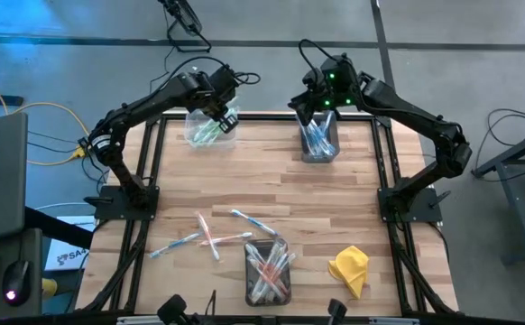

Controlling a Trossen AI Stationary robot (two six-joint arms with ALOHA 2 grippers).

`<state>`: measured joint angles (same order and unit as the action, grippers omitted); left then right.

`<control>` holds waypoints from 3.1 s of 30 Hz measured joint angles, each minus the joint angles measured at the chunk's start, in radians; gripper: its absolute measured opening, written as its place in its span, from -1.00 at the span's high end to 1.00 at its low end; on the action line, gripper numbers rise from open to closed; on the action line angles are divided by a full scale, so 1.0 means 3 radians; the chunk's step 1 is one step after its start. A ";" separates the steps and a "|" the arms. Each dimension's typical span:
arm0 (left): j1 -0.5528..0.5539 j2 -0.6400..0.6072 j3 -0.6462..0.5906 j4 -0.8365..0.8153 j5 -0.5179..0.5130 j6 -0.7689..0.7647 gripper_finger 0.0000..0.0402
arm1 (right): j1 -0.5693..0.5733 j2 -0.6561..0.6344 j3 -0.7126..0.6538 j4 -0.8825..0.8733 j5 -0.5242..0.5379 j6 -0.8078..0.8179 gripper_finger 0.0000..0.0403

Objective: Pick & Place Toothbrushes
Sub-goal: Put the green toothbrush into the transparent bin, then put the orange toothbrush into the bottom black bin

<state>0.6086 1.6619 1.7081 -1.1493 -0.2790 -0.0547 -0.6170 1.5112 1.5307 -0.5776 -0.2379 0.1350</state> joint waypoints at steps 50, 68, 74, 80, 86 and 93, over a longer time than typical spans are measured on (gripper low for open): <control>0.0734 0.0004 -0.1336 0.1207 0.0215 0.0344 0.99 | 0.0005 -0.0001 -0.0001 0.0495 0.0013 -0.0530 0.99; 0.0807 0.0001 -0.1389 0.1413 0.0315 0.0432 0.78 | 0.0005 -0.0001 0.0000 0.0494 0.0013 -0.0530 0.99; 0.0807 0.0001 -0.1389 0.1387 0.0315 0.0428 0.73 | 0.0005 -0.0001 0.0000 0.0494 0.0013 -0.0530 0.99; 0.0807 0.0001 -0.1389 0.1383 0.0315 0.0427 0.73 | 0.0005 -0.0001 0.0000 0.0494 0.0013 -0.0530 0.99; 0.0806 0.0001 -0.1389 0.1384 0.0316 0.0427 0.73 | 0.0006 -0.0001 0.0000 0.0493 0.0013 -0.0530 0.99; 0.0806 0.0001 -0.1389 0.1398 0.0317 0.0422 0.72 | 0.0005 -0.0001 0.0000 0.0493 0.0013 -0.0530 0.99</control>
<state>0.8505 1.6623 1.2915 -0.7298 -0.1841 0.0719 -0.6155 1.5108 1.5307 -0.4297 -0.2340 -0.0238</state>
